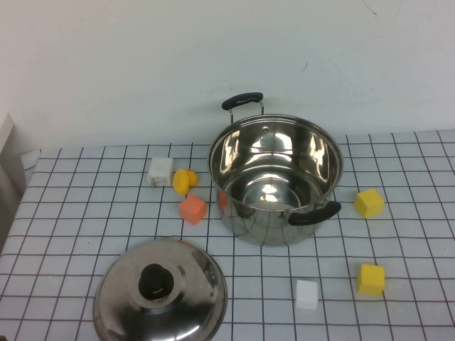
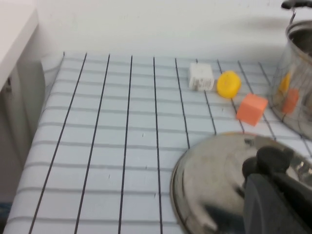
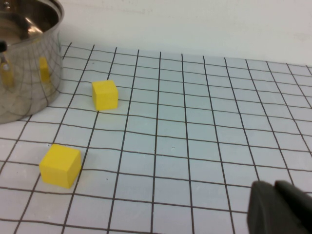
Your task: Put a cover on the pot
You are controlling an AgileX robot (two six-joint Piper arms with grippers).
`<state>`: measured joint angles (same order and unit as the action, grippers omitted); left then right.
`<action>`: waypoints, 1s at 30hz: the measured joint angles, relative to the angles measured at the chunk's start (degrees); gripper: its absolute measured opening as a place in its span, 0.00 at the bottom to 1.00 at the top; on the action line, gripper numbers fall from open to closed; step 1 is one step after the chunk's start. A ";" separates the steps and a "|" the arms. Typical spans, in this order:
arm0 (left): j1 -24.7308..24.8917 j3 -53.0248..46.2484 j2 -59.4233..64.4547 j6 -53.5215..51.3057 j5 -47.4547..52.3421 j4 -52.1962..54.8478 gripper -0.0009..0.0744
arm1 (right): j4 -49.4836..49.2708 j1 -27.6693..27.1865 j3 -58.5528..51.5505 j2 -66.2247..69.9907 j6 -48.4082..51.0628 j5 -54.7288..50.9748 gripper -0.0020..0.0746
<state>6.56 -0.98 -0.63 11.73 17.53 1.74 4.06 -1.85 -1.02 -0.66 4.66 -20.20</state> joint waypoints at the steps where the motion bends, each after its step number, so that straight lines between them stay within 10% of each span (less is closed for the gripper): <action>1: 0.00 -0.10 0.00 0.00 -1.06 0.00 0.01 | 0.00 0.00 0.00 0.00 0.00 0.00 0.04; 20: 0.00 -0.20 -0.09 0.05 -49.65 0.41 0.01 | 0.00 0.00 0.00 0.00 0.00 0.00 0.04; 30: 0.00 12.55 1.75 -1.94 -29.77 -11.77 0.01 | 0.00 0.00 0.00 0.00 0.00 0.00 0.04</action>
<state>6.56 11.58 1.13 9.79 -12.24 -10.04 4.06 -1.85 -1.02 -0.66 4.66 -20.20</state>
